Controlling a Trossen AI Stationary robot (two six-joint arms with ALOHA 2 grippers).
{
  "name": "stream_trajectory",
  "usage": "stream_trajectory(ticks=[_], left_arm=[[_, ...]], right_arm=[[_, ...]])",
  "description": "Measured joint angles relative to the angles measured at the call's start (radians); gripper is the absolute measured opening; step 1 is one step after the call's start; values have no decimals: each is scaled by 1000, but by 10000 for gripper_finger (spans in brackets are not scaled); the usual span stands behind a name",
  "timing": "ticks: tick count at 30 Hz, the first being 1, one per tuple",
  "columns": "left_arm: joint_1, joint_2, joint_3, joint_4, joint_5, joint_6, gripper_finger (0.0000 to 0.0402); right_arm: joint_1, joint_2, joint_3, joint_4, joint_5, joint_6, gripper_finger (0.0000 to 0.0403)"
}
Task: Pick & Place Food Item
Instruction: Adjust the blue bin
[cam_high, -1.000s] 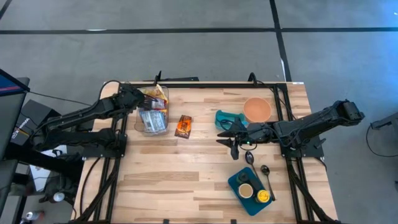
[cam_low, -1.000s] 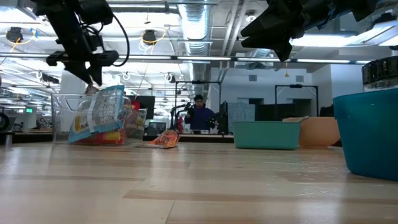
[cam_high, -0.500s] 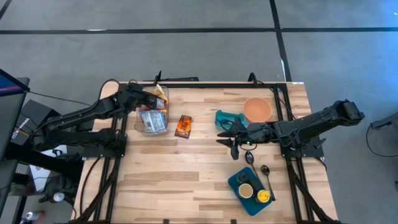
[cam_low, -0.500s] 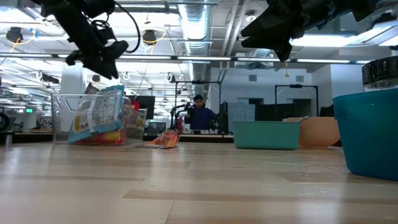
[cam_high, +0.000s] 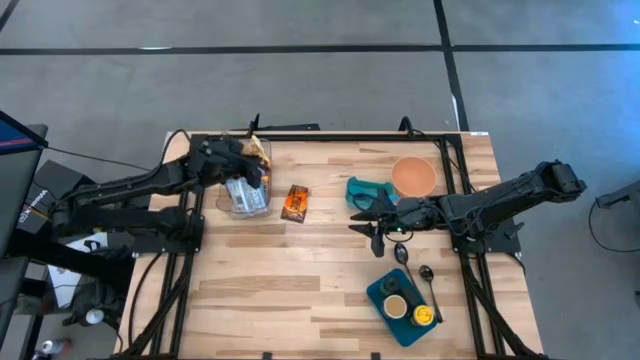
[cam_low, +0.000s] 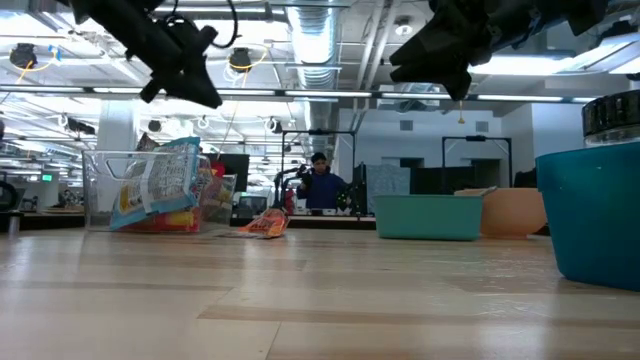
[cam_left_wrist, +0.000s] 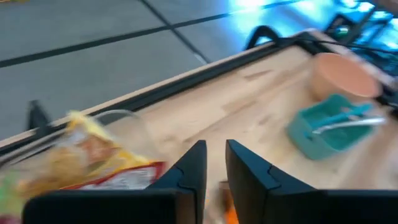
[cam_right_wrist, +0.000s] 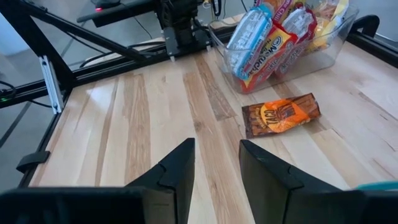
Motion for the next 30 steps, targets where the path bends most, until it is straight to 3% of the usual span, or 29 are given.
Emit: stream_trajectory(ticks=[15,30], left_arm=[[-362,0,0,44,-9,0,1],[-669,82,-1,130,-247,-1,1]], right_arm=[[0,0,0,-10,0,0,120],[0,0,0,-32,0,18,120]])
